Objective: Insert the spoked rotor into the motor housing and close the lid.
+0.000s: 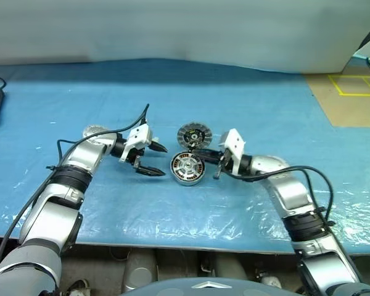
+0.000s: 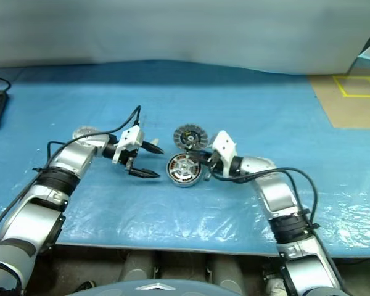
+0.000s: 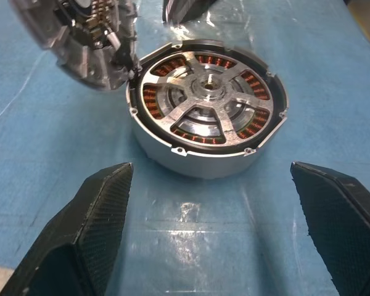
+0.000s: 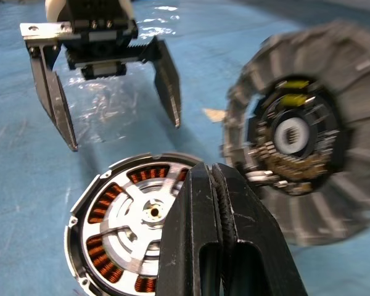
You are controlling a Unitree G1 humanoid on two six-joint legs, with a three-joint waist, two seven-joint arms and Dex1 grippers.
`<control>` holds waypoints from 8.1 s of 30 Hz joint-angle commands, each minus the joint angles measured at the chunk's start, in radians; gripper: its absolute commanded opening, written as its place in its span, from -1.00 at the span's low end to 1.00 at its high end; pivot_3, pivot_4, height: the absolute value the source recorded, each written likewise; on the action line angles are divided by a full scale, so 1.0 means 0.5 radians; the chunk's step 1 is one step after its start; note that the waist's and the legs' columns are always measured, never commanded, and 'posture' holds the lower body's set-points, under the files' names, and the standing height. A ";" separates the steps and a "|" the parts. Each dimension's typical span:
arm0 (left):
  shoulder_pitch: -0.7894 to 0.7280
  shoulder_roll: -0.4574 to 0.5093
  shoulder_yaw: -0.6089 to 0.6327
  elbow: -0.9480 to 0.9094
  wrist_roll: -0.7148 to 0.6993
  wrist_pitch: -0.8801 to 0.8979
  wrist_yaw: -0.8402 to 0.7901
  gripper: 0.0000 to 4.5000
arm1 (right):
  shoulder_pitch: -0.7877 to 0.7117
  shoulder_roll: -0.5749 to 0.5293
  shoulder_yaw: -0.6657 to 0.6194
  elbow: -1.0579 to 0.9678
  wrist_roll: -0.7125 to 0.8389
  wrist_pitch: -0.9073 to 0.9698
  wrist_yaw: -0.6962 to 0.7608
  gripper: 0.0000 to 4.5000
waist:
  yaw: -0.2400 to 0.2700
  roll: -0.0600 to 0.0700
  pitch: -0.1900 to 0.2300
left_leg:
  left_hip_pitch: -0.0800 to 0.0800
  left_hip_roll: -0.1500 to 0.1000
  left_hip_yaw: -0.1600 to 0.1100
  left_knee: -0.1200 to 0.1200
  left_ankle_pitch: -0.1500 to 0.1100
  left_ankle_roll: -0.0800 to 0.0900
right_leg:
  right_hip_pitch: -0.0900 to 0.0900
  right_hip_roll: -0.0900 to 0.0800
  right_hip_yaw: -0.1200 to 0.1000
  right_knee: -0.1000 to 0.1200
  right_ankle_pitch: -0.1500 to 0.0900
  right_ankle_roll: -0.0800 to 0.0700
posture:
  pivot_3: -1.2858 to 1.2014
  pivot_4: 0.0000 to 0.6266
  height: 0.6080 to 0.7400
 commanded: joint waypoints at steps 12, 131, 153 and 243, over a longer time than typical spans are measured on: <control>0.156 -0.041 0.187 -0.125 -0.031 -0.045 0.227 0.91 | -0.257 -0.101 -0.171 0.834 -0.245 -0.222 -0.401 -1.00 | -0.060 0.000 0.000 | 0.000 -0.003 0.000 -0.003 0.003 -0.003 | -0.001 0.000 0.001 -0.001 0.001 -0.002 | 0.03 -0.52 1.00; 0.455 0.095 0.402 -0.455 -0.159 0.167 0.347 0.93 | -0.105 0.291 0.386 0.421 -0.280 -0.107 -0.073 0.32 | -0.103 0.000 0.000 | 0.005 0.003 0.002 -0.014 0.011 0.002 | 0.002 0.000 -0.003 -0.006 0.002 -0.008 | 0.03 -0.52 1.00; 0.449 0.087 0.383 -0.468 -0.146 0.201 0.334 0.93 | -0.124 0.105 0.525 0.488 -0.367 0.070 -0.022 0.32 | -0.095 0.001 0.000 | 0.030 0.004 0.001 -0.017 0.012 0.000 | 0.029 -0.001 -0.003 -0.012 0.003 -0.010 | 0.03 -0.52 1.00; 0.495 -0.063 0.137 -0.396 0.008 0.233 0.478 -1.00 | -0.013 0.478 -0.805 0.213 1.174 1.807 -0.658 0.98 | -0.045 0.019 -0.026 | 0.027 -0.001 0.002 -0.043 0.012 0.001 | 0.029 -0.003 -0.004 -0.038 -0.001 -0.004 | 0.03 -0.52 1.00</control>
